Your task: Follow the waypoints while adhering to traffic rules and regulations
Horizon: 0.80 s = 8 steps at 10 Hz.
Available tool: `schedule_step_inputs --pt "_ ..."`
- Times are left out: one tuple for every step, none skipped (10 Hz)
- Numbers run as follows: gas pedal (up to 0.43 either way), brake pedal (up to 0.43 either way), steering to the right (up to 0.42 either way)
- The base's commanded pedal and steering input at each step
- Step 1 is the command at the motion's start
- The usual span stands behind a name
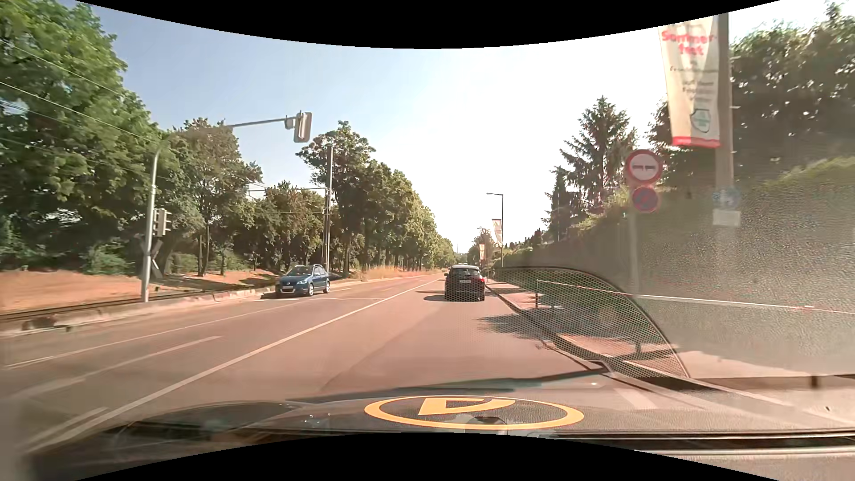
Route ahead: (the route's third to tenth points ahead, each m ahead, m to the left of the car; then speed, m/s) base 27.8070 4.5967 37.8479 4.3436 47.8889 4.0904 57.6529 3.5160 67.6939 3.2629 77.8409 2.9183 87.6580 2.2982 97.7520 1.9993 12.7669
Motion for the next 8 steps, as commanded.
schedule_step_inputs --pt "0.22 0.0 0.006" --pt "0.22 0.0 0.006" --pt "0.22 0.0 0.006" --pt "0.22 0.0 0.006" --pt "0.189 0.0 0.004" --pt "0.189 0.0 0.002" --pt "0.189 0.0 0.001" --pt "0.177 0.0 0.001"
